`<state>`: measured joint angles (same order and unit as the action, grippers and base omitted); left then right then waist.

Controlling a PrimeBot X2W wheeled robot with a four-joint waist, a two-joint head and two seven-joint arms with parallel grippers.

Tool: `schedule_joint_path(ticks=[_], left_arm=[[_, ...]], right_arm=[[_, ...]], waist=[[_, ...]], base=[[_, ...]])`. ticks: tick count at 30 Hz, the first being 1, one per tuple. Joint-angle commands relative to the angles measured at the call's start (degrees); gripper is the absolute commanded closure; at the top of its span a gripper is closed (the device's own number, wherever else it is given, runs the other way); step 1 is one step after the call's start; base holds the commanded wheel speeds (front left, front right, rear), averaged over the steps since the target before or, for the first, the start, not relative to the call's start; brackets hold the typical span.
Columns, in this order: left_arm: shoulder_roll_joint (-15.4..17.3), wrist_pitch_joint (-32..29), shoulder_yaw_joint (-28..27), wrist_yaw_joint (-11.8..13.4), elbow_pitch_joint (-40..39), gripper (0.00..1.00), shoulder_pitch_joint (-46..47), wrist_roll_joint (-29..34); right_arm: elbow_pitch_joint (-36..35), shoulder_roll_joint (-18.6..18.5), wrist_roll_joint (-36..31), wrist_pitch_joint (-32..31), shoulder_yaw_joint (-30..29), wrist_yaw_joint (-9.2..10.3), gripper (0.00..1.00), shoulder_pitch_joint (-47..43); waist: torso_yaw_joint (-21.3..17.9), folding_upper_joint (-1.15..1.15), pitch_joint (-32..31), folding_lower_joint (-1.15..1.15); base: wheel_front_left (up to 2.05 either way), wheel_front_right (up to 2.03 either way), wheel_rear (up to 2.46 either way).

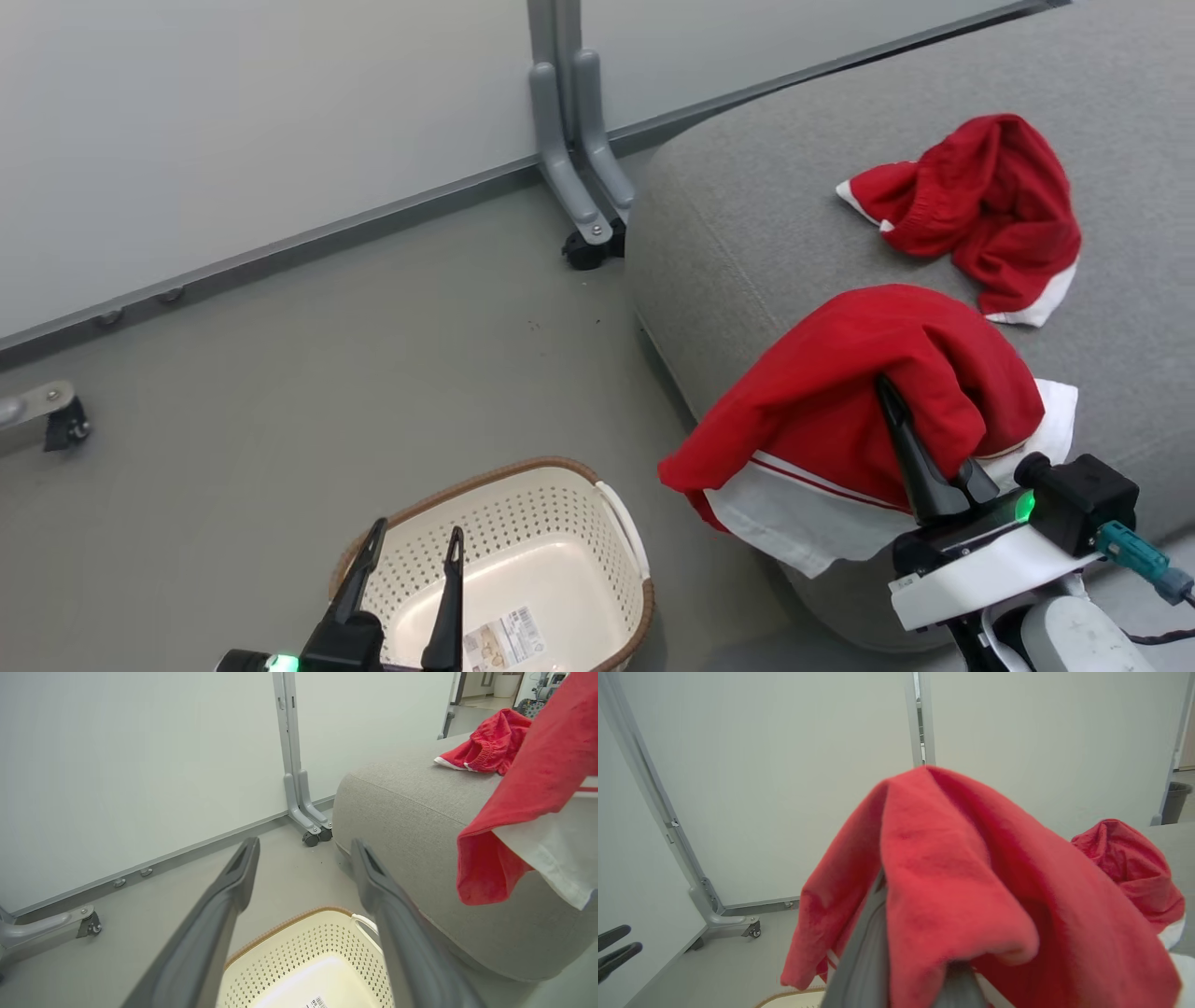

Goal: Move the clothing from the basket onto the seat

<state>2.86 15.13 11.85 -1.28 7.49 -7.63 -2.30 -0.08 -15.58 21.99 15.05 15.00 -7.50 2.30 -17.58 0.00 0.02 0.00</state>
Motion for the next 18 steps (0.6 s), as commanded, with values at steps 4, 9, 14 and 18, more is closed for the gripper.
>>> schedule_joint_path(ticks=[4,9,14,18], left_arm=[[0.1,0.0,0.2,-0.3,-0.5,0.0,1.6,1.0],[0.2,0.0,1.7,-1.6,0.0,0.0,3.4,1.7],[1.1,0.0,3.3,-3.2,1.5,0.0,6.3,2.3],[1.4,0.0,4.4,-3.9,2.2,0.0,7.8,2.3]], right_arm=[[-0.5,0.6,-0.5,0.2,-0.7,0.02,1.0,-0.6],[-1.3,1.7,-1.2,0.2,-3.0,0.02,1.0,-1.5],[-3.2,4.0,-2.4,0.2,-6.5,0.02,1.0,-3.2],[-4.6,5.5,-3.3,0.2,-8.4,0.02,1.0,-4.5]], waist=[[-9.2,0.0,2.7,0.0],[-11.9,0.0,4.7,0.0],[-13.0,0.0,6.8,0.0],[-13.4,0.0,7.4,0.0]], base=[[0.0,0.0,0.0],[0.0,0.0,0.0],[0.0,0.0,0.0],[0.0,0.0,0.0]])
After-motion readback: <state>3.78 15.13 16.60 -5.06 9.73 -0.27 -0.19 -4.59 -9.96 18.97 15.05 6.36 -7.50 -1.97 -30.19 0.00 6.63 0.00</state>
